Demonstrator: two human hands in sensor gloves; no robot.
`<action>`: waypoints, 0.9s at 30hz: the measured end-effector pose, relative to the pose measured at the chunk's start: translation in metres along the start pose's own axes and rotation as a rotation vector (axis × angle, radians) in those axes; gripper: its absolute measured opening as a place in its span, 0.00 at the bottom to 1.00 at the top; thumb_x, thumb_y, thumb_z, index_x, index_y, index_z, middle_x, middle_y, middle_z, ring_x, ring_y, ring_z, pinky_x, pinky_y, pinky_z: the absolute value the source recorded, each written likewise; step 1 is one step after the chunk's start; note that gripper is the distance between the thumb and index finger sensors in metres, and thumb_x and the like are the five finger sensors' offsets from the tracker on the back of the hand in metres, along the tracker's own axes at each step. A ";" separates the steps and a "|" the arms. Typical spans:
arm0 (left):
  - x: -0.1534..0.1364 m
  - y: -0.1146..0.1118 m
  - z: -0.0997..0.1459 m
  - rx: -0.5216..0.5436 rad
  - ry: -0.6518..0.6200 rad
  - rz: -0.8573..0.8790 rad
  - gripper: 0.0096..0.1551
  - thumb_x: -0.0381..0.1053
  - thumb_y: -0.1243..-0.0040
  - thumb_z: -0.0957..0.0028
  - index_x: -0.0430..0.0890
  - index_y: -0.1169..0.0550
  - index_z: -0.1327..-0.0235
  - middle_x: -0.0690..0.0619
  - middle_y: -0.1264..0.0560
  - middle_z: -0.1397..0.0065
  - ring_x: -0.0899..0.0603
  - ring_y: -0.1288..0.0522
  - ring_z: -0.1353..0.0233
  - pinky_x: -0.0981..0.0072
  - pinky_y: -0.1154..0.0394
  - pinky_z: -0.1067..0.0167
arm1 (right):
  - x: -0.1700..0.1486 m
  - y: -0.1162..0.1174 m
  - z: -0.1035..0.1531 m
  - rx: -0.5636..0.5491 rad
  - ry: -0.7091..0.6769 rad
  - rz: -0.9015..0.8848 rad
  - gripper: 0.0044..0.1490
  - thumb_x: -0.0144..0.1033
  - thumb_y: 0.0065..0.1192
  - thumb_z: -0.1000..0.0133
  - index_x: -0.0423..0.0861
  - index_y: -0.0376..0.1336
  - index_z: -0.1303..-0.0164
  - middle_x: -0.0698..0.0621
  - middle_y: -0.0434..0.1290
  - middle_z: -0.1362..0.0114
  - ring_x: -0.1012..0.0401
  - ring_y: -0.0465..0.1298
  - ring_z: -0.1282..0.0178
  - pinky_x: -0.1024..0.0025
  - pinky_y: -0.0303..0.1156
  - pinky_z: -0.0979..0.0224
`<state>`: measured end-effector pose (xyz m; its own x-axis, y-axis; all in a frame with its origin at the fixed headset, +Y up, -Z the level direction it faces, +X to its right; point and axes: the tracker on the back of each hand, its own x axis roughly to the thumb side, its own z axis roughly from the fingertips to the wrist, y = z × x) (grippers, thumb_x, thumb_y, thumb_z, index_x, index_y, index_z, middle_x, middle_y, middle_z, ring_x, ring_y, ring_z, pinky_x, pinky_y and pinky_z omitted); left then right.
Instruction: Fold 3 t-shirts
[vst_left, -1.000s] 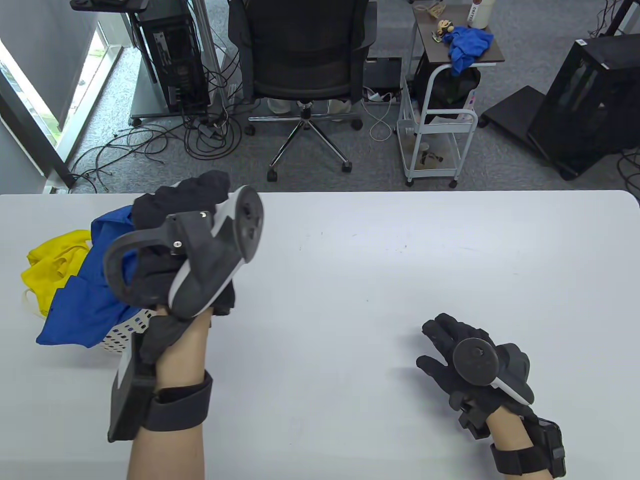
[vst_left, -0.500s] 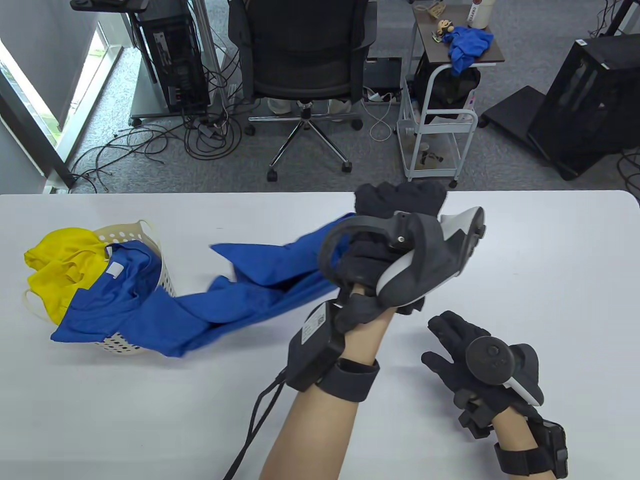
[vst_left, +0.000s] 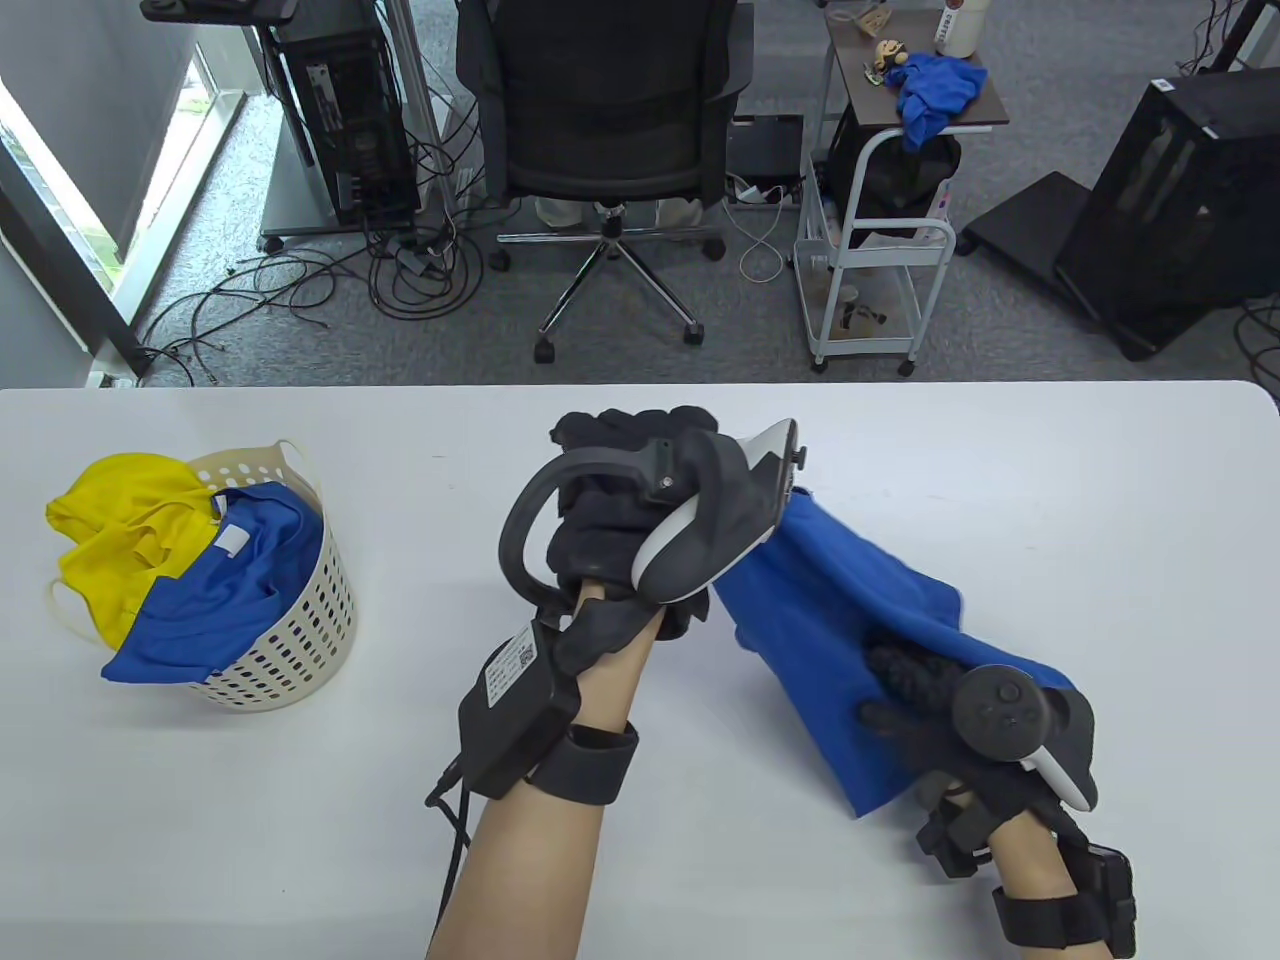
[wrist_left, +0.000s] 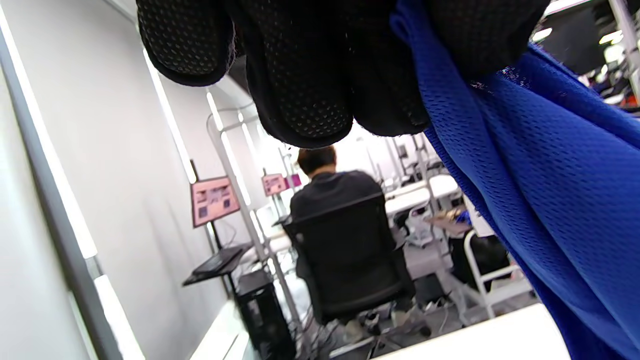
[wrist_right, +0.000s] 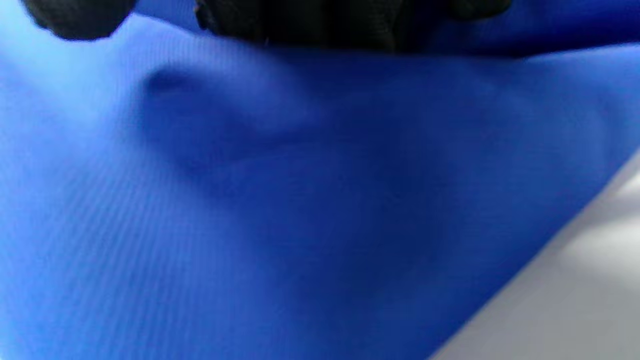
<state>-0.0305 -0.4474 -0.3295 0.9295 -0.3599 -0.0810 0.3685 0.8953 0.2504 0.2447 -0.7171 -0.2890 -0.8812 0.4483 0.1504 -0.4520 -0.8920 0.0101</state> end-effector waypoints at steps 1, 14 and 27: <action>-0.003 -0.005 0.000 -0.013 0.006 -0.007 0.22 0.63 0.42 0.54 0.65 0.23 0.45 0.65 0.15 0.52 0.55 0.16 0.47 0.52 0.24 0.34 | 0.003 0.001 0.000 0.001 -0.010 0.024 0.40 0.59 0.61 0.52 0.52 0.59 0.32 0.48 0.64 0.27 0.44 0.66 0.26 0.31 0.54 0.23; -0.033 -0.064 0.001 -0.105 0.039 -0.038 0.22 0.63 0.42 0.54 0.65 0.23 0.45 0.65 0.15 0.51 0.55 0.16 0.47 0.52 0.24 0.34 | 0.076 0.082 0.004 0.264 -0.188 0.683 0.43 0.61 0.61 0.53 0.51 0.58 0.31 0.48 0.60 0.23 0.44 0.61 0.22 0.29 0.53 0.23; -0.131 -0.065 0.033 -0.130 0.129 0.051 0.23 0.63 0.44 0.53 0.64 0.23 0.45 0.64 0.15 0.51 0.54 0.16 0.46 0.51 0.24 0.34 | 0.069 -0.107 0.019 -0.312 0.006 0.346 0.26 0.46 0.57 0.48 0.55 0.67 0.40 0.51 0.68 0.27 0.44 0.66 0.24 0.28 0.54 0.24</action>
<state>-0.1769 -0.4668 -0.3032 0.9384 -0.2845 -0.1962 0.3127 0.9408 0.1312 0.2348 -0.5917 -0.2613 -0.9879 0.1286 0.0871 -0.1507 -0.9290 -0.3380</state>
